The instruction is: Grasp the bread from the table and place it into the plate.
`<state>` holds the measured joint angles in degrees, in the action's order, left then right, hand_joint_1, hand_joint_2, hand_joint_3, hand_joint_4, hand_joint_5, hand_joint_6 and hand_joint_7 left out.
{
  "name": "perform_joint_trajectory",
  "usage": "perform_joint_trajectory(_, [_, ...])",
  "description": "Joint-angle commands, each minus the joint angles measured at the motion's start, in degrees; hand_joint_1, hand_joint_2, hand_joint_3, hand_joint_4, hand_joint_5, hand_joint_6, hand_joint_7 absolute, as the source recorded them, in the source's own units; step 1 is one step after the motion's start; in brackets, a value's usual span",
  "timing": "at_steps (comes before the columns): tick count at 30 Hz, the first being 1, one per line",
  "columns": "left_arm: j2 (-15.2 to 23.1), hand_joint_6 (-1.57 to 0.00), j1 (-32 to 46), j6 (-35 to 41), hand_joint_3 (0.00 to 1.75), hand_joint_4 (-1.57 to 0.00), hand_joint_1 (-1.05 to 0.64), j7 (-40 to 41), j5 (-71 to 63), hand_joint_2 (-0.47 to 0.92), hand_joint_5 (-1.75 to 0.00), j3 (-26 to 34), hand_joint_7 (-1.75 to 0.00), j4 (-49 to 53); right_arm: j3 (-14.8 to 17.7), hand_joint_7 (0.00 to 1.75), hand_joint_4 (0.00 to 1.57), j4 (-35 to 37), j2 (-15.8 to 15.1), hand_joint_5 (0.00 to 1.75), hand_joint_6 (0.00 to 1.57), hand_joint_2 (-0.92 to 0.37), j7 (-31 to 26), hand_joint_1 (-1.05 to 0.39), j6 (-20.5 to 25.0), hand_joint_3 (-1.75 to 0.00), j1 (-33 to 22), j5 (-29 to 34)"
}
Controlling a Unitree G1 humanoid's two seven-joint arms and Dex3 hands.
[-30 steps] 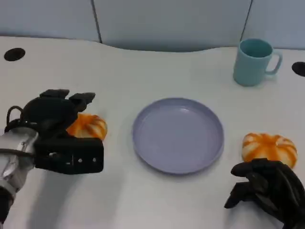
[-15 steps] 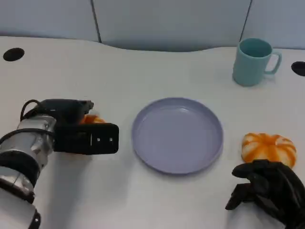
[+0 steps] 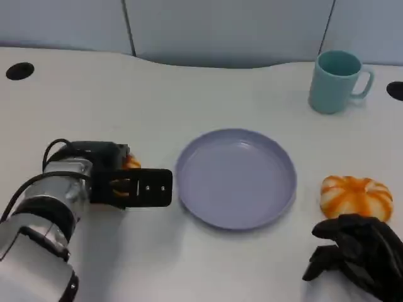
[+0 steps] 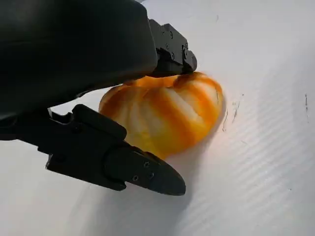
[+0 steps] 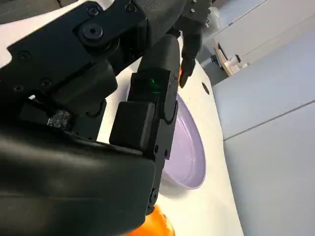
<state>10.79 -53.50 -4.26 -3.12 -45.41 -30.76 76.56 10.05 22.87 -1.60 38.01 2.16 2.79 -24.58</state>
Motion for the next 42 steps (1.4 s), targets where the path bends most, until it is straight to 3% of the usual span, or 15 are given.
perform_joint_trajectory(1, [-0.4,-0.09,0.1,1.0,0.01,-0.02,-0.58,0.0,1.2,0.85,-0.02,-0.1,0.0,0.9,0.5,0.04,1.48,-0.9,-0.9,0.54,1.56,-0.68,0.6,-0.97,0.2,0.0,-1.0,-0.9])
perform_joint_trajectory(11, [-1.2,-0.18,2.4,1.9,0.0,-0.11,-0.5,4.2,2.3,0.83,-0.05,-0.4,-0.03,1.3,0.5,0.04,1.48,-3.1,-1.0,0.52,1.55,-0.68,0.6,-0.96,0.8,0.0,-2.8,-1.5])
perform_joint_trajectory(18, [-1.0,-0.48,4.7,0.5,0.04,-0.5,-0.3,11.8,3.7,0.92,-0.14,0.6,-0.05,1.4,0.5,0.04,1.48,-3.8,-1.0,0.51,1.55,-0.68,0.9,-0.95,1.4,0.0,-3.2,-2.0])
perform_joint_trajectory(20, [-0.6,-0.74,5.1,-0.4,0.11,-0.79,-0.27,14.1,3.7,0.92,-0.29,0.5,-0.08,1.4,0.5,0.04,1.49,-4.1,-1.0,0.51,1.55,-0.68,0.7,-0.96,1.5,0.0,-3.4,-1.8])
perform_joint_trajectory(21, [-0.5,-0.85,5.2,-0.7,0.14,-0.83,-0.27,15.0,3.6,0.92,-0.45,0.5,-0.06,1.4,0.5,0.04,1.49,-4.3,-1.0,0.51,1.55,-0.68,0.6,-0.96,1.5,0.0,-3.4,-1.8])
perform_joint_trajectory(22, [-0.4,-1.0,5.3,-0.8,0.11,-0.81,-0.28,15.5,3.6,0.92,-0.84,0.4,-0.05,1.5,0.5,0.04,1.49,-4.4,-0.9,0.5,1.55,-0.68,0.5,-0.95,1.6,0.0,-3.5,-1.8])
perform_joint_trajectory(24, [-0.3,-1.1,5.5,-1.2,0.07,-0.79,-0.32,16.7,3.7,0.9,-1.06,0.4,-0.04,1.5,0.6,0.04,1.49,-4.0,-0.9,0.5,1.55,-0.68,0.8,-0.96,1.1,0.0,-3.4,-1.8])
perform_joint_trajectory(28, [0.2,-1.16,6.6,-2.7,0.17,-0.74,-0.31,21.1,3.8,0.92,-1.42,0.6,-0.05,1.4,0.8,0.03,1.49,-3.3,-0.9,0.49,1.54,-0.68,1.5,-0.95,0.9,0.0,-3.1,-2.2])
perform_joint_trajectory(32, [-0.1,-1.18,7.1,-2.6,0.21,-0.68,-0.3,23.9,3.4,0.92,-1.62,0.3,-0.08,1.6,0.8,0.03,1.5,-3.5,-0.8,0.47,1.54,-0.68,1.2,-0.95,1.0,0.0,-3.1,-2.1])
perform_joint_trajectory(33, [-0.2,-1.08,7.2,-2.7,0.18,-0.66,-0.3,24.3,3.4,0.92,-1.68,0.2,-0.35,1.6,0.8,0.03,1.5,-3.6,-0.8,0.47,1.54,-0.68,1.1,-0.95,0.9,0.0,-3.2,-2.0])
perform_joint_trajectory(35, [-0.4,-0.75,7.7,-3.4,0.15,-0.69,-0.28,26.8,3.6,0.92,-1.73,0.5,-1.17,1.5,0.8,0.03,1.51,-3.8,-0.9,0.47,1.55,-0.68,0.9,-0.96,1.4,0.0,-3.2,-2.1])
perform_joint_trajectory(36, [-0.6,-0.69,7.9,-3.7,0.15,-0.71,-0.27,27.7,3.8,0.92,-1.74,0.6,-1.32,1.4,0.8,0.03,1.51,-3.7,-0.9,0.47,1.55,-0.68,1.0,-0.96,1.4,0.0,-3.1,-2.1])
perform_joint_trajectory(38, [-0.8,-0.63,8.0,-3.8,0.19,-0.73,-0.24,29.1,4.0,0.92,-1.74,0.9,-1.38,1.4,0.8,0.03,1.51,-3.6,-0.8,0.47,1.55,-0.68,0.9,-0.95,0.9,0.0,-3.2,-1.9])
perform_joint_trajectory(40, [-0.9,-0.66,8.1,-4.7,0.19,-0.73,-0.21,31.1,4.8,0.92,-1.75,1.8,-1.23,1.1,0.8,0.03,1.51,-3.4,-0.7,0.47,1.55,-0.68,0.8,-0.96,0.6,0.0,-3.2,-1.7])
perform_joint_trajectory(42, [-0.9,-0.67,8.3,-6.0,0.22,-0.77,-0.2,34.3,5.5,0.92,-1.75,2.7,-1.38,0.9,0.8,0.03,1.51,-3.2,-0.7,0.47,1.55,-0.68,1.0,-0.95,0.7,0.0,-3.0,-1.8])
